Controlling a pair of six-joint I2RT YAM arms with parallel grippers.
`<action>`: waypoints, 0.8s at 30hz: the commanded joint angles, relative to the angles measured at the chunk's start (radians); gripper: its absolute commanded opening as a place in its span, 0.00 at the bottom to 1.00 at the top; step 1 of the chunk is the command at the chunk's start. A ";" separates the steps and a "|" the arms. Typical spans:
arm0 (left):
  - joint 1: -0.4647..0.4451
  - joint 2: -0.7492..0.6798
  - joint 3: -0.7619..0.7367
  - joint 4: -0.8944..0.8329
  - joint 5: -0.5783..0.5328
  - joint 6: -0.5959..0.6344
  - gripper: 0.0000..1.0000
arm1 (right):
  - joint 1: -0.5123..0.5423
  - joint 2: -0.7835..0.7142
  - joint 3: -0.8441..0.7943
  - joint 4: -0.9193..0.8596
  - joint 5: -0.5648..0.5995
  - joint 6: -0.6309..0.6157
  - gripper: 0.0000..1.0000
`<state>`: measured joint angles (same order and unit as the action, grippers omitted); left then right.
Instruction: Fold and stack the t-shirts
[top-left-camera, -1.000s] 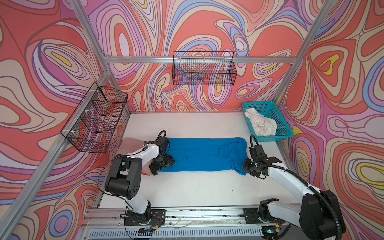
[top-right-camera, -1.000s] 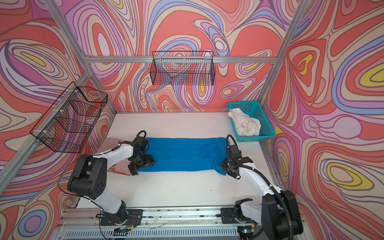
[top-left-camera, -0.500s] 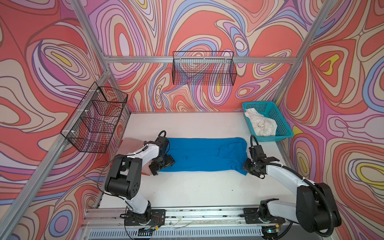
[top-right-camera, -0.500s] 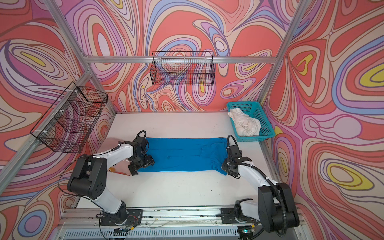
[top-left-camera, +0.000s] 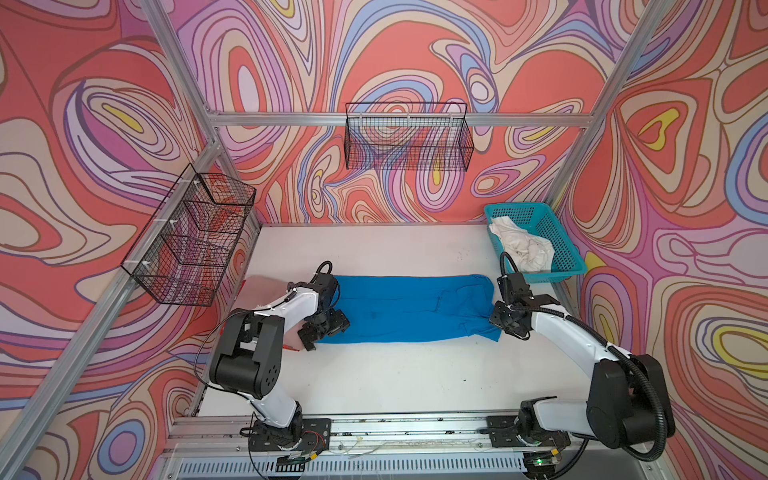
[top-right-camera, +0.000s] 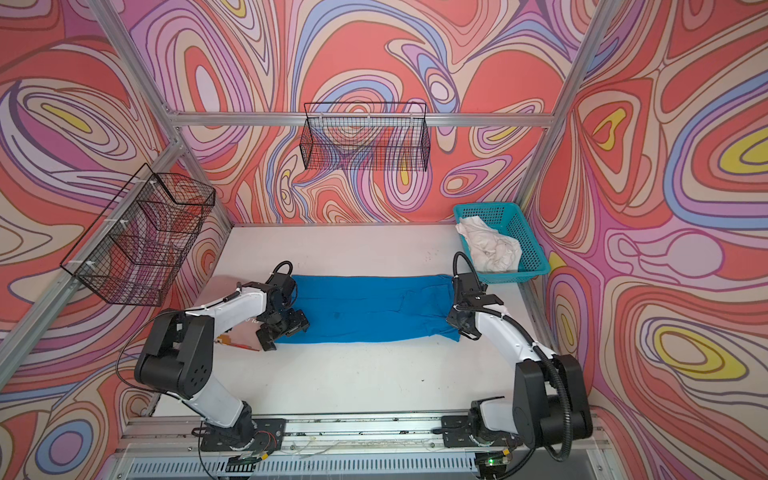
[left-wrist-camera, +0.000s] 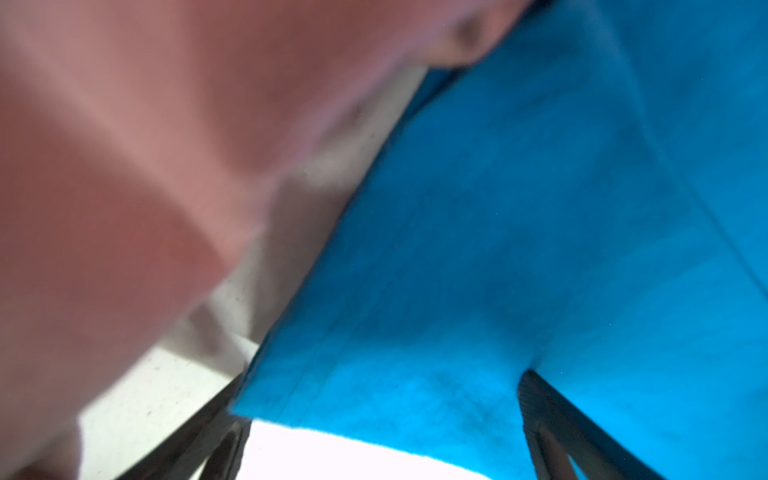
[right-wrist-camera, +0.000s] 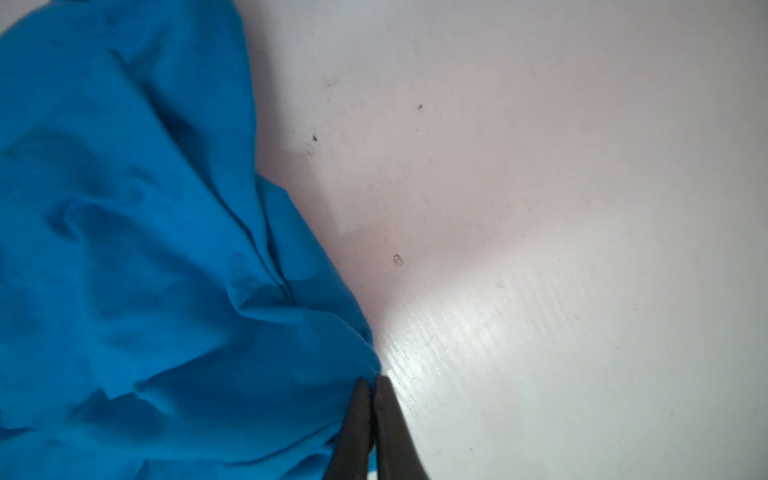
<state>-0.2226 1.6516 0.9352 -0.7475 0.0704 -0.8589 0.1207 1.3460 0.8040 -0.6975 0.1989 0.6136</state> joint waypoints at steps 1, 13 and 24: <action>0.006 0.033 -0.032 -0.007 -0.052 -0.017 1.00 | -0.006 -0.011 0.010 -0.020 -0.001 -0.032 0.09; 0.006 0.029 -0.027 -0.003 -0.031 -0.019 1.00 | -0.006 -0.270 -0.189 -0.048 -0.179 0.124 0.45; 0.006 0.024 -0.030 0.002 -0.028 -0.020 1.00 | -0.005 -0.235 -0.301 0.105 -0.224 0.119 0.23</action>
<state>-0.2226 1.6516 0.9352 -0.7467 0.0708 -0.8612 0.1184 1.0863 0.5240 -0.6571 -0.0177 0.7238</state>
